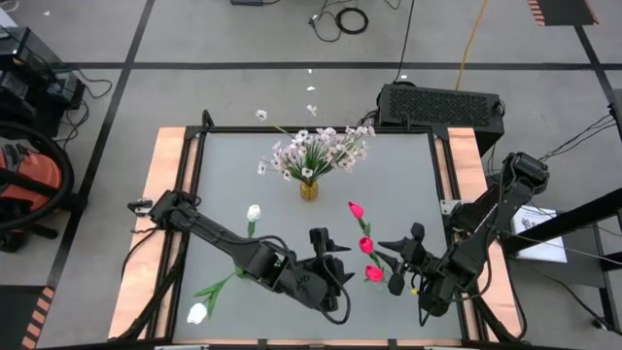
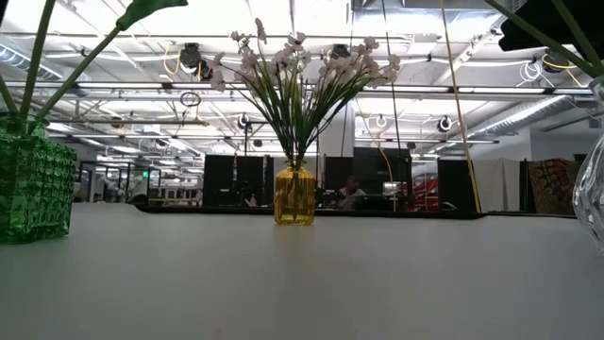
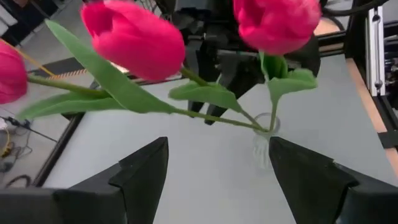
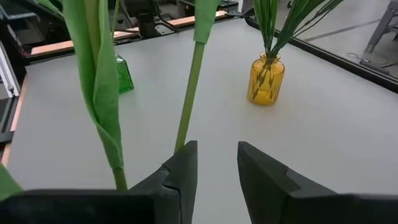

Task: Sort flowers into vase by color
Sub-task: Put the red flower into the transparent vase

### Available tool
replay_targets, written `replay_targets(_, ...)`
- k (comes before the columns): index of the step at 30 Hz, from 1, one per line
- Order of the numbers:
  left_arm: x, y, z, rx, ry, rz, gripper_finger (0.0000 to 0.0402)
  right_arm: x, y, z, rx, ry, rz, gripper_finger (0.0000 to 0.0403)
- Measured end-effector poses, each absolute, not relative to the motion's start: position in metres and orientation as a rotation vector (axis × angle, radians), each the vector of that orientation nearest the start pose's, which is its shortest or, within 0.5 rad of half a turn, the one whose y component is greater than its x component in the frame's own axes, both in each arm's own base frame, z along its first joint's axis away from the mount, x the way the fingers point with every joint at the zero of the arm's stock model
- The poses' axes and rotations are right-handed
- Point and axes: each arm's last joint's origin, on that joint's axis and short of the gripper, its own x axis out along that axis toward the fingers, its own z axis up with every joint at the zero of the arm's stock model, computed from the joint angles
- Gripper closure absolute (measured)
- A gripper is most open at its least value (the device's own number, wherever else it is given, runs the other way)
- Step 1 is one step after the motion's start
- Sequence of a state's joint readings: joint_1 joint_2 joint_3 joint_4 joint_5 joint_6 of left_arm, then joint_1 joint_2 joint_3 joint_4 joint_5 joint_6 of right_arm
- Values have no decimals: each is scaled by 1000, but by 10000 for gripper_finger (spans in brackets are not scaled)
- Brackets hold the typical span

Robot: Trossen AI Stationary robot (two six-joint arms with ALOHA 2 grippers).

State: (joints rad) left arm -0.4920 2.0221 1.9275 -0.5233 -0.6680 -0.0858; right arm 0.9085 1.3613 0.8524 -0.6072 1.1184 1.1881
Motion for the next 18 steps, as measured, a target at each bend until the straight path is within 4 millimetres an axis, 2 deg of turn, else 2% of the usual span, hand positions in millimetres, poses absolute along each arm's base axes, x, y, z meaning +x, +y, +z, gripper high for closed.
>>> replay_targets(6,409,-208,336,282,480,188,116,173,174,223,206,369,-480,325)
replay_targets(12,402,-219,357,319,423,173,116,178,169,223,211,370,-510,392)
replay_targets(18,388,-234,375,381,393,188,116,176,169,225,202,342,-515,401)
